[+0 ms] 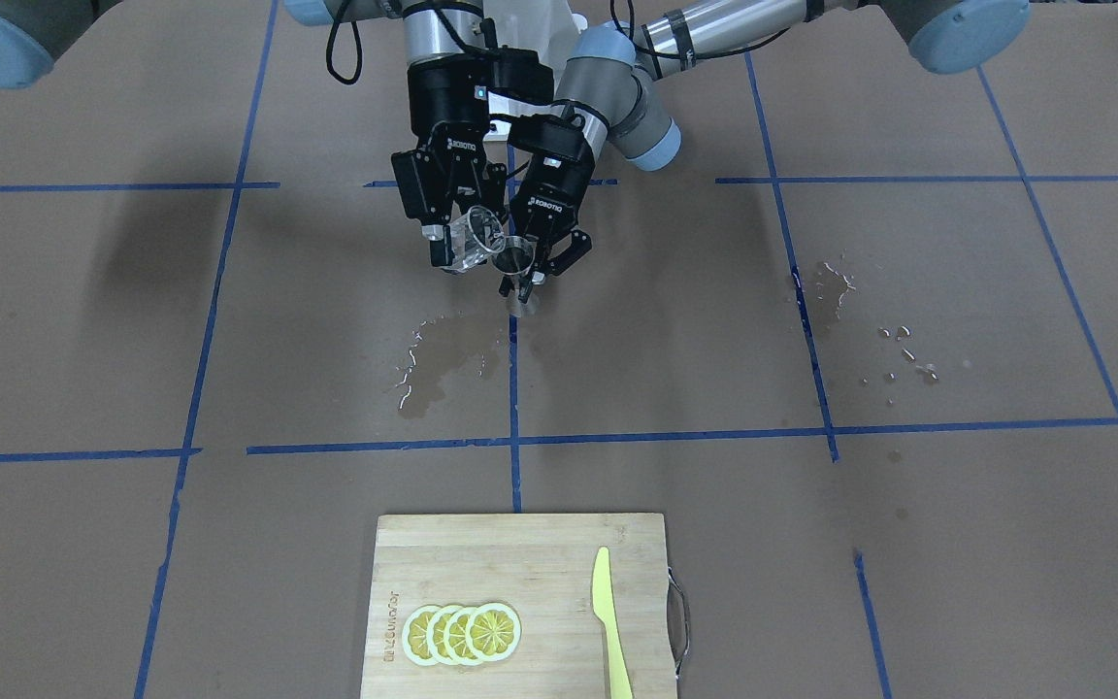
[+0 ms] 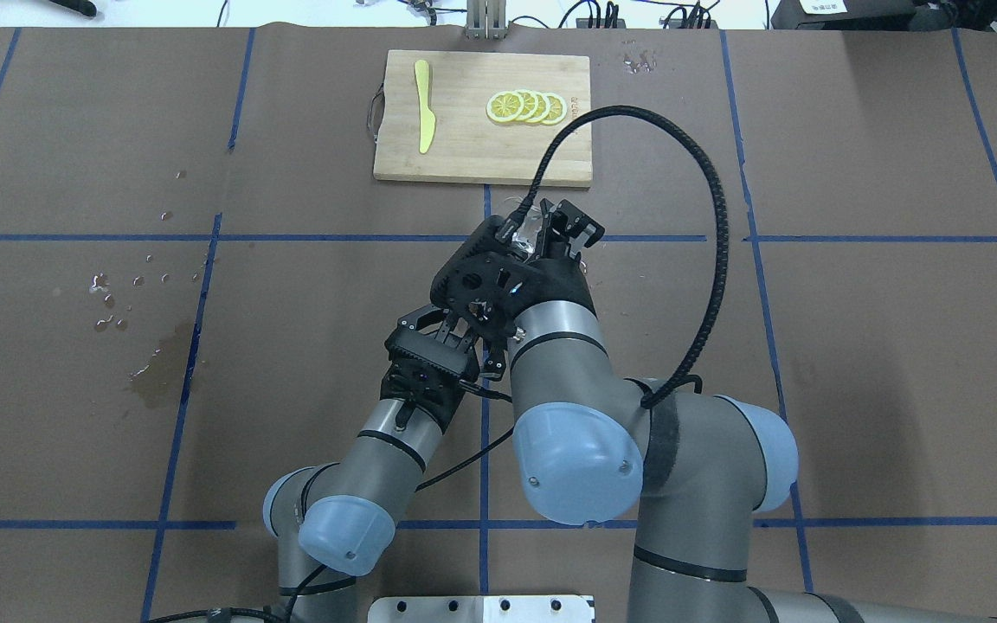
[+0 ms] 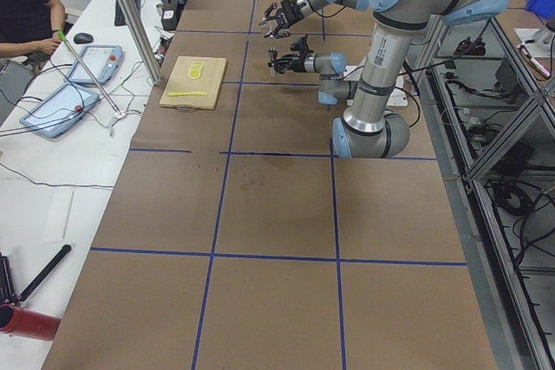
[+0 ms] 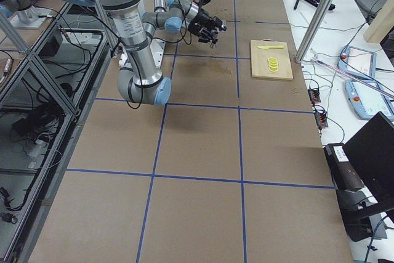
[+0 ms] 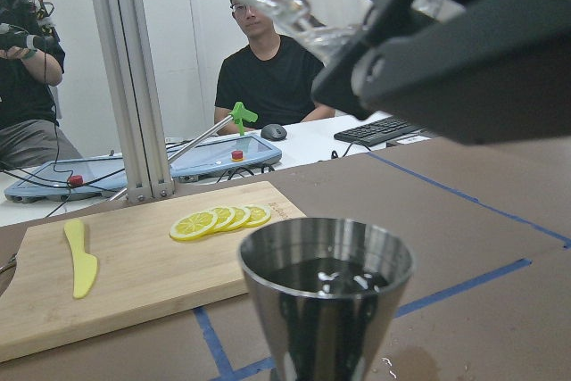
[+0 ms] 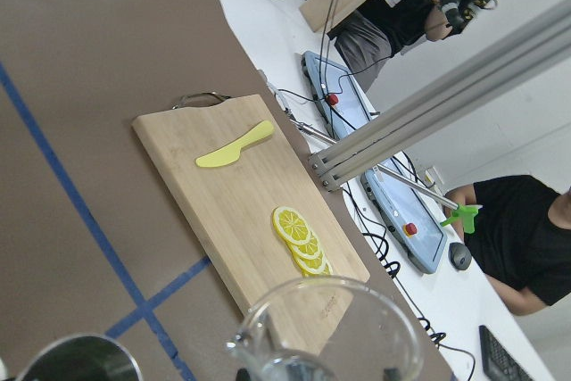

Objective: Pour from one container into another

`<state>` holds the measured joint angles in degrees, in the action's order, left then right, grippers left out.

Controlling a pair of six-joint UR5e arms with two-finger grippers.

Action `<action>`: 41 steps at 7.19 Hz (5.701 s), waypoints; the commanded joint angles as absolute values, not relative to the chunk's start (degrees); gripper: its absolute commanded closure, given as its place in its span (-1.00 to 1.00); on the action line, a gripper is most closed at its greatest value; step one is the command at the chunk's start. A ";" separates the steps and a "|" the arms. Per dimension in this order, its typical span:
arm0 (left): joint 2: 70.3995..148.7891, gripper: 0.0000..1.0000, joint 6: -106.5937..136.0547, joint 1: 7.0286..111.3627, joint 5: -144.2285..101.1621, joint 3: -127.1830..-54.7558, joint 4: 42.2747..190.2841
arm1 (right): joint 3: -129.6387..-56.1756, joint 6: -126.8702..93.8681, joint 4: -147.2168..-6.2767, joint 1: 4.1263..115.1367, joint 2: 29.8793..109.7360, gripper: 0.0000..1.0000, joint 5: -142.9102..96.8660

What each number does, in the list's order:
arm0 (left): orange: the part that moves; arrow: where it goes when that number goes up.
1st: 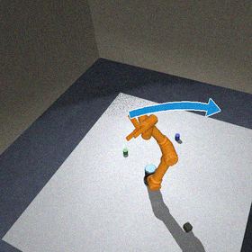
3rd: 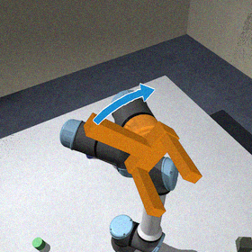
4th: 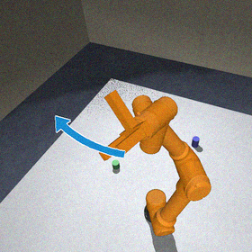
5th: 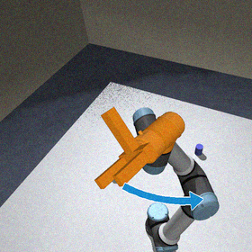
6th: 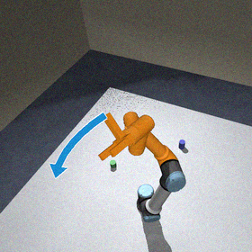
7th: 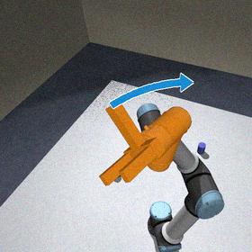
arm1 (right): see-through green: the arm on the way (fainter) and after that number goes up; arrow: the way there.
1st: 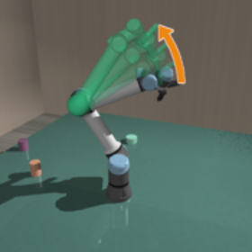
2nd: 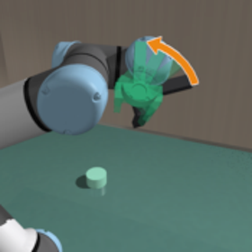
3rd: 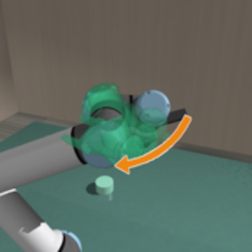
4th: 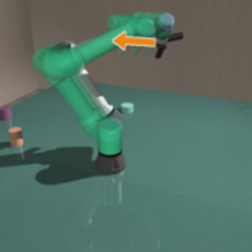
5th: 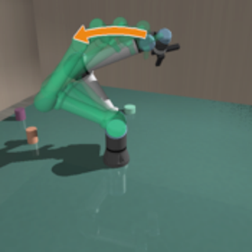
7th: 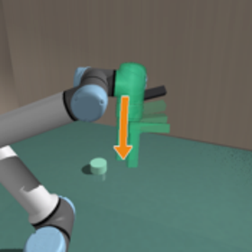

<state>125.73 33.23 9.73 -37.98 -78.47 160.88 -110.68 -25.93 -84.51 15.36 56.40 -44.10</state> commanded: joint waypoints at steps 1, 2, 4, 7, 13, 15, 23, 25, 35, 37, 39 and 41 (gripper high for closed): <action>121.65 1.00 33.22 10.19 -37.97 -82.60 161.01 | -112.32 -41.15 -76.77 16.08 63.33 1.00 -44.65; 120.34 1.00 33.31 10.63 -37.97 -84.18 161.54 | -112.24 -44.96 -70.12 16.78 67.89 1.00 -44.74; 110.02 1.00 34.01 10.99 -38.06 -91.54 162.94 | -112.24 -45.26 -61.02 18.27 76.42 1.00 -45.17; 95.68 1.00 34.01 10.81 -38.06 -92.20 180.90 | -112.24 -45.53 -59.59 23.18 80.85 1.00 -50.69; 85.52 1.00 42.72 7.13 -25.50 -83.93 191.78 | -111.09 -45.44 -51.59 24.43 85.78 1.00 -53.88; 87.00 1.00 42.63 5.02 -25.40 -83.94 191.34 | -111.09 -45.53 -51.50 24.35 85.87 1.00 -53.88; 87.01 1.00 42.80 3.78 -25.66 -82.35 191.34 | -111.44 -45.53 -51.42 24.26 85.34 1.00 -53.88; 87.01 0.71 42.71 3.69 -26.10 -82.53 191.42 | -111.71 -45.53 -51.42 24.26 85.34 1.00 -53.96; 86.75 0.36 42.45 3.34 -27.16 -82.35 192.30 | -112.06 -45.53 -51.24 24.26 85.25 1.00 -53.96; 86.31 0.35 42.36 3.34 -27.16 -82.18 193.88 | -112.24 -45.61 -51.24 24.26 85.25 1.00 -53.96; 86.22 0.31 42.45 3.25 -27.25 -81.57 193.89 | -112.85 -45.53 -51.24 24.26 85.25 1.00 -53.96; 86.22 0.31 42.54 3.16 -27.42 -81.30 193.97 | -112.85 -45.53 -51.24 24.17 85.25 1.00 -53.88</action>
<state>86.24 42.51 3.20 -27.32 -81.42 193.94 -112.81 -45.53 -51.24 24.21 85.26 -53.94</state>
